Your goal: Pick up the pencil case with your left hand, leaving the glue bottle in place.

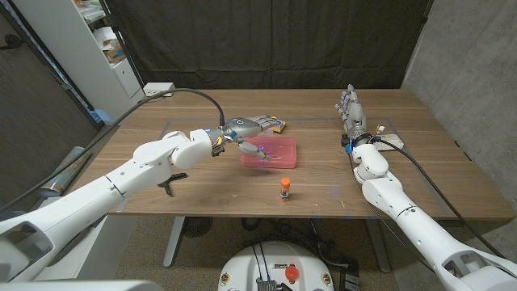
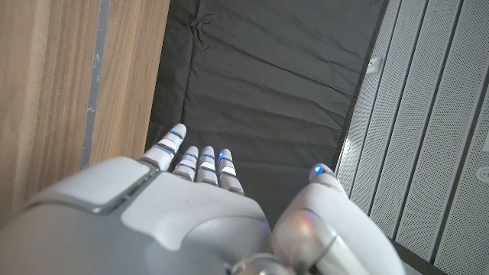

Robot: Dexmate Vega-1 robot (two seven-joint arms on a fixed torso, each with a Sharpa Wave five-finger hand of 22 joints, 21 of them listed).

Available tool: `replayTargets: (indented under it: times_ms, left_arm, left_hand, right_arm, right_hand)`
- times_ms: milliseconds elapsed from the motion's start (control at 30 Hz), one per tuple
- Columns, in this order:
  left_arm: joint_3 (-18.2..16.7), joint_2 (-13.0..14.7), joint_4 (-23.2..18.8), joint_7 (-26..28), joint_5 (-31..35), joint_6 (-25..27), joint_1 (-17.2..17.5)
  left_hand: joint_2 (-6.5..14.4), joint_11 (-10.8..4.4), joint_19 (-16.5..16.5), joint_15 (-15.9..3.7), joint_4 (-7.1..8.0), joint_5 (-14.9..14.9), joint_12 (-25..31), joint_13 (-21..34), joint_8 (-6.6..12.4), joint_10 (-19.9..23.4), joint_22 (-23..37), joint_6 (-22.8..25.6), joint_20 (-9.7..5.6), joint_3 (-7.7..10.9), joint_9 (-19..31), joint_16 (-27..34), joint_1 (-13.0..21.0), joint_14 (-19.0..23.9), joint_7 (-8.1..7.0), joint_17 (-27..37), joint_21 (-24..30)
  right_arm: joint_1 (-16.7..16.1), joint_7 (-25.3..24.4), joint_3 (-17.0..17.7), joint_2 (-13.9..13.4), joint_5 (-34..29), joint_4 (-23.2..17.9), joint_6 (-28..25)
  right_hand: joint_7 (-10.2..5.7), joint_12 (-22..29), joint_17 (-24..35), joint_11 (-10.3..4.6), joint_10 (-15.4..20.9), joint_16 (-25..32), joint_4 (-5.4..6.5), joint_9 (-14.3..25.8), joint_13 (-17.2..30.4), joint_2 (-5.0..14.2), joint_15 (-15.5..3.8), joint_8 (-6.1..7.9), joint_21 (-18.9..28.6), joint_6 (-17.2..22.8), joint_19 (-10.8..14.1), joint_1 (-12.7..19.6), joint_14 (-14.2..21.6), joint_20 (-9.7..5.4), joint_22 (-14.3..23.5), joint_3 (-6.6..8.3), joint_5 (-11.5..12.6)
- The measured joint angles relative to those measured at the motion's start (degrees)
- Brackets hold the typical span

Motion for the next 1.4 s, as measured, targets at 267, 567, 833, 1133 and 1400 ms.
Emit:
replayTargets:
  times_ms: [267, 567, 833, 1133, 1400]
  left_arm:
    - [1.06, -0.97, 1.54, -1.14, 0.03, -1.36, -1.31]
    - [2.57, -2.65, 4.76, -1.36, -0.45, -2.82, -3.21]
    - [3.66, -3.81, 6.95, -1.37, -0.76, -3.91, -4.63]
    - [4.36, -4.42, 8.16, -1.39, -0.84, -4.47, -5.4]
    - [5.25, -5.01, 9.95, -1.1, -1.06, -5.46, -6.21]
  left_hand:
    - [0.0, 0.0, 0.0, -0.01, -0.1, 0.0, 0.39, 0.0, 0.0, 0.0, 0.0, 0.0, 0.0, -0.1, 0.0, 0.0, 0.0, 0.01, 0.0, 0.0, 0.0]
    - [0.09, 0.0, 0.61, -0.01, 0.13, 0.0, 0.39, -0.01, 0.0, 0.0, 0.01, 0.0, -0.01, -0.33, 0.0, 0.0, 0.09, 0.01, 0.0, 0.28, 0.0]
    - [0.37, 0.0, 0.62, -0.01, 0.27, 0.3, 0.39, -0.01, 0.0, 0.0, 0.01, 0.0, -0.01, -0.47, 0.0, 0.0, 0.37, 0.01, 0.0, 0.28, -0.25]
    - [0.45, 0.0, 1.14, -0.01, 0.37, 0.33, 0.67, -0.01, 0.0, 0.01, 0.01, 0.01, -0.09, -0.57, 0.0, 0.0, 0.45, 0.01, 0.0, 0.28, -0.25]
    - [0.87, 0.0, 1.34, -0.01, 0.13, 0.54, 0.67, -0.01, 0.0, 0.01, 0.01, 0.01, 0.11, -0.83, 0.0, 0.41, 0.87, 0.01, 0.0, 0.27, -0.46]
  right_arm:
    - [0.12, 0.19, 0.07, 0.18, 0.26, 0.41, 0.3]
    - [0.44, 0.31, 0.16, 0.44, 0.51, 0.99, 0.61]
    - [1.0, 0.44, 0.16, 0.87, 0.6, 1.59, 1.01]
    - [1.64, 0.51, 0.05, 1.21, 0.6, 2.27, 1.14]
    - [2.12, 0.6, -0.11, 1.46, 0.6, 2.93, 1.17]
  right_hand:
    - [0.0, 0.0, 0.0, 0.0, 0.0, 0.0, -0.15, 0.0, 0.0, 0.0, 0.0, 0.0, 0.0, 0.0, 0.0, 0.0, 0.0, 0.0, 0.0, -0.14, 0.0]
    - [0.0, 0.0, 0.0, 0.0, 0.0, 0.0, -0.15, 0.0, 0.0, 0.0, 0.0, 0.0, 0.0, 0.0, 0.0, 0.0, 0.0, 0.0, 0.0, -0.14, 0.0]
    - [0.0, 0.0, 0.0, 0.0, 0.0, 0.0, -0.14, 0.0, 0.0, 0.23, 0.0, 0.0, 0.0, 0.0, 0.0, 0.23, 0.0, 0.0, 0.0, -0.14, 0.0]
    - [0.0, 0.0, 0.0, 0.0, 0.0, 0.0, -0.14, 0.0, 0.0, 0.23, 0.0, 0.0, 0.0, 0.0, 0.0, 0.23, 0.0, 0.0, 0.0, -0.14, 0.0]
    - [0.0, 0.0, 0.0, 0.0, 0.0, 0.0, -0.22, 0.0, 0.0, 0.23, 0.0, 0.0, 0.0, 0.0, 0.0, 0.23, 0.0, 0.0, 0.0, -0.54, 0.0]
